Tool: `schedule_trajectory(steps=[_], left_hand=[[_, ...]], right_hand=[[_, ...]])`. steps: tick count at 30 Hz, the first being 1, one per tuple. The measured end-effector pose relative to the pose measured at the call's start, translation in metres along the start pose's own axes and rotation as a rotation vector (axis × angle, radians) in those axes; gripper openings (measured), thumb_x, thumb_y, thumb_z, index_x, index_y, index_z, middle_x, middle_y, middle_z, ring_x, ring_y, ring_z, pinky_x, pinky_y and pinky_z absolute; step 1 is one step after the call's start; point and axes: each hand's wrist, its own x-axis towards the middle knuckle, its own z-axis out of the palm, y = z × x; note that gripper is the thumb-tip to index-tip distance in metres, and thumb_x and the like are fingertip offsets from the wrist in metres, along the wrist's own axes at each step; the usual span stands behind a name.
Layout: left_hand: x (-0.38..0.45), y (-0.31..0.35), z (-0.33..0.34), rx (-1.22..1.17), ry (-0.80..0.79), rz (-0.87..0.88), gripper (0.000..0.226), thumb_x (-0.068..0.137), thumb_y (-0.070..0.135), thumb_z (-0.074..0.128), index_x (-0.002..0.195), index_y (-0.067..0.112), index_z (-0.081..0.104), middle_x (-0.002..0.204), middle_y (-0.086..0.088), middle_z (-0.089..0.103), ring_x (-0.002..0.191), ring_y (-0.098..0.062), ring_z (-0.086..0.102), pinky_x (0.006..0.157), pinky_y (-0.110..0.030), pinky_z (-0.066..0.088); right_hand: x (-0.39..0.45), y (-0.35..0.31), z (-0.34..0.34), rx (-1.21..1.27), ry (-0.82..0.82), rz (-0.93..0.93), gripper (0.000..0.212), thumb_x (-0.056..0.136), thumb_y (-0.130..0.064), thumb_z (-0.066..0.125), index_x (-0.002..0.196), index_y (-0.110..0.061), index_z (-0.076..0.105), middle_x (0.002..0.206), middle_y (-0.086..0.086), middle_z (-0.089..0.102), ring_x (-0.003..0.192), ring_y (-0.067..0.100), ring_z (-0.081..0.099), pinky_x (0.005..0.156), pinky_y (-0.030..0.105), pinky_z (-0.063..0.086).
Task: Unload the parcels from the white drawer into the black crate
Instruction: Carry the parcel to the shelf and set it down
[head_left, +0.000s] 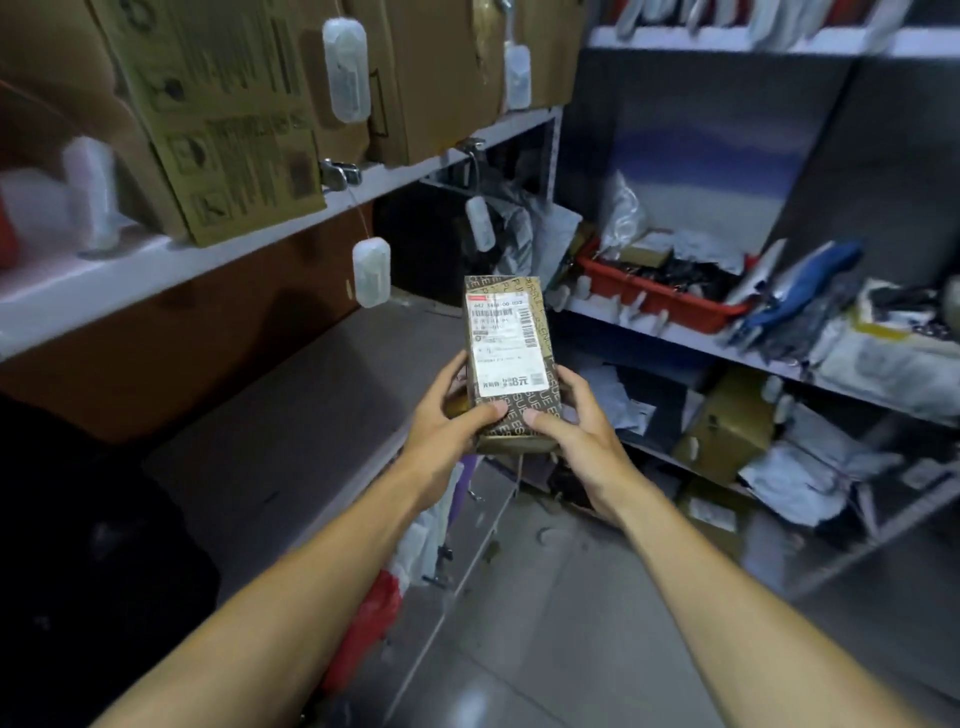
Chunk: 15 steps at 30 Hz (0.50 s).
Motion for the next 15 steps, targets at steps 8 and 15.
schedule_trajectory(steps=[8,15], left_hand=[[-0.003,-0.009,0.069,0.022,-0.227,-0.016,0.083,0.073,0.007,0.085,0.144,0.037,0.054,0.134,-0.003,0.064,0.122,-0.017,0.064,0.091,-0.041,0.059],[-0.018,-0.027,0.156,0.022,-0.411,-0.057,0.079,0.078,0.003,0.083,0.145,0.033,0.053,0.136,-0.003,0.063,0.119,-0.016,0.066,0.089,-0.037,0.059]], right_hand=[[-0.053,-0.008,-0.072,-0.015,0.153,0.037,0.093,0.077,-0.046,0.082,0.156,-0.039,0.034,0.143,-0.015,0.056,0.135,0.012,0.051,0.113,0.044,0.044],[-0.113,-0.012,-0.143,0.000,0.321,0.055,0.092,0.066,-0.061,0.081,0.148,-0.050,0.040,0.139,-0.019,0.061,0.132,0.010,0.056,0.114,0.050,0.042]])
